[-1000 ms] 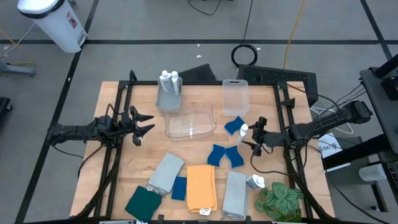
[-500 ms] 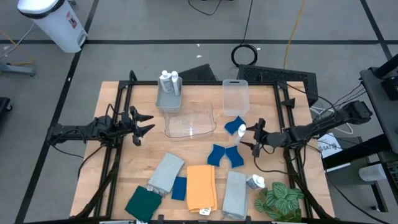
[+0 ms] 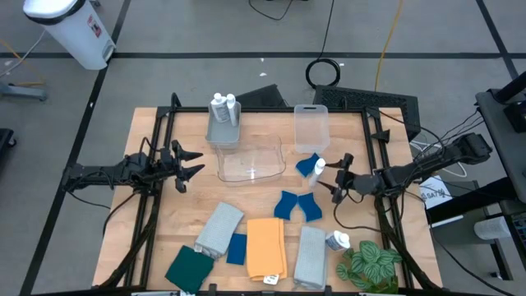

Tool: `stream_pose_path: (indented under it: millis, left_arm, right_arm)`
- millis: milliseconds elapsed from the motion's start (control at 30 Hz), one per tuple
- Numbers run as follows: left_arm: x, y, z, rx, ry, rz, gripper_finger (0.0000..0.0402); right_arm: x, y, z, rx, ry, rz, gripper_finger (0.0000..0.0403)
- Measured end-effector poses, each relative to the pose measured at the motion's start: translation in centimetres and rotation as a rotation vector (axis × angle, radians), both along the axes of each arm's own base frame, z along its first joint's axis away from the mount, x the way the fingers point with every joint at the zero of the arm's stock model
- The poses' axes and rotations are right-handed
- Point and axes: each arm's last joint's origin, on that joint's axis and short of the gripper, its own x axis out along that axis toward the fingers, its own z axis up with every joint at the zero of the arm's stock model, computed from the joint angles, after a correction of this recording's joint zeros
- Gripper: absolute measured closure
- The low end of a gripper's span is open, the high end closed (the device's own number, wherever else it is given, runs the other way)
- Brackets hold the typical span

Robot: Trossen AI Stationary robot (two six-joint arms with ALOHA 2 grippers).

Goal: Pick & Place Kitchen Items
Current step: Put the white plastic restorer bottle into the gray bin

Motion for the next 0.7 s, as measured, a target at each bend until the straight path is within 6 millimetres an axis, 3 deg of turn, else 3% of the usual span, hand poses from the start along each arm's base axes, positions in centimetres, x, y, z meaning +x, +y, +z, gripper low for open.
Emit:
stream_pose_path:
  millis: [267,700]
  left_arm:
    - [0.0,0.0,0.0,0.0,0.0,0.0,0.0195]
    - [0.0,0.0,0.0,0.0,0.0,0.0,0.0195]
  right_arm:
    - [0.12,0.54,-0.11,0.099,0.019,0.167,0.0124]
    - [-0.19,0.42,-0.09,0.096,0.029,0.155,0.0128]
